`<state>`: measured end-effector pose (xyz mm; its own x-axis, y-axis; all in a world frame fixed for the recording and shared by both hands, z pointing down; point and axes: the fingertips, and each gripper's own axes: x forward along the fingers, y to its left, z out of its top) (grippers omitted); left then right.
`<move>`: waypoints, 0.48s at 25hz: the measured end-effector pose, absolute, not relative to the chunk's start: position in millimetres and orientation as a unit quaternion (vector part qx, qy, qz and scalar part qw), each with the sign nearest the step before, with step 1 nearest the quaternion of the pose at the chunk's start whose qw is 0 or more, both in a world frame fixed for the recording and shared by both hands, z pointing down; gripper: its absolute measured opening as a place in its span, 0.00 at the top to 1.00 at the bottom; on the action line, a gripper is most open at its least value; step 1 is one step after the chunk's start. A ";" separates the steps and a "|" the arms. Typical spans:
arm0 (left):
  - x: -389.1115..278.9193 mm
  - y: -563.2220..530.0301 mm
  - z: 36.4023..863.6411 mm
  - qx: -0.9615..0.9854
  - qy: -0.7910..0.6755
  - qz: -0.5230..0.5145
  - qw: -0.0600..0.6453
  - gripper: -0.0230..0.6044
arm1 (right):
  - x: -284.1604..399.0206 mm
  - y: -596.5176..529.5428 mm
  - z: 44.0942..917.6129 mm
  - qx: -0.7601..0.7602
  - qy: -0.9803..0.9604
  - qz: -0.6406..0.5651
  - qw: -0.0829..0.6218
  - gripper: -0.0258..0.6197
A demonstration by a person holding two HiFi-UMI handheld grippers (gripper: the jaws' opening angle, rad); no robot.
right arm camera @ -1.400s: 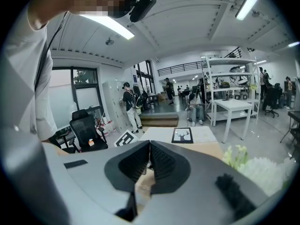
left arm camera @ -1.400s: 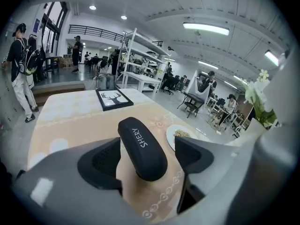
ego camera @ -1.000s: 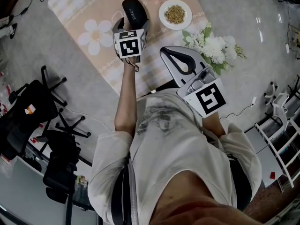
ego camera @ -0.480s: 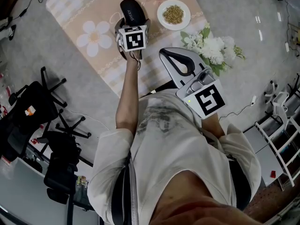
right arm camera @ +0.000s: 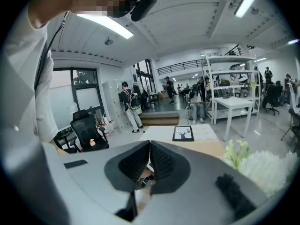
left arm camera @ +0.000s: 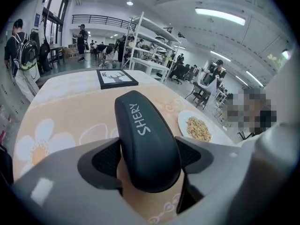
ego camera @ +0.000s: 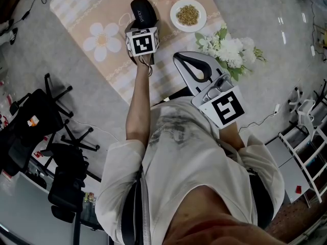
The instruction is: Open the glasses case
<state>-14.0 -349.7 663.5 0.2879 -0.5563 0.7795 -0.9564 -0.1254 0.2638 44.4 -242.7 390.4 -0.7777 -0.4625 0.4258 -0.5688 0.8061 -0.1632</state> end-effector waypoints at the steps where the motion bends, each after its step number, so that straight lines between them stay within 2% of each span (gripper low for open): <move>1: -14.1 -349.3 663.4 0.704 -0.537 0.258 0.387 0.38 | 44.5 -242.5 389.9 0.277 -0.932 0.142 0.186 0.93; 12: -19.4 -333.7 649.0 0.710 -0.537 0.235 0.390 0.42 | 44.6 -235.0 384.7 0.277 -0.934 0.138 0.181 0.93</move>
<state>-19.4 -333.7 649.0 0.3137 -0.5789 0.7526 -0.9457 -0.1193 0.3024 44.6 -235.0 384.7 -0.7809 -0.4675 0.4144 -0.5671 0.8086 -0.1565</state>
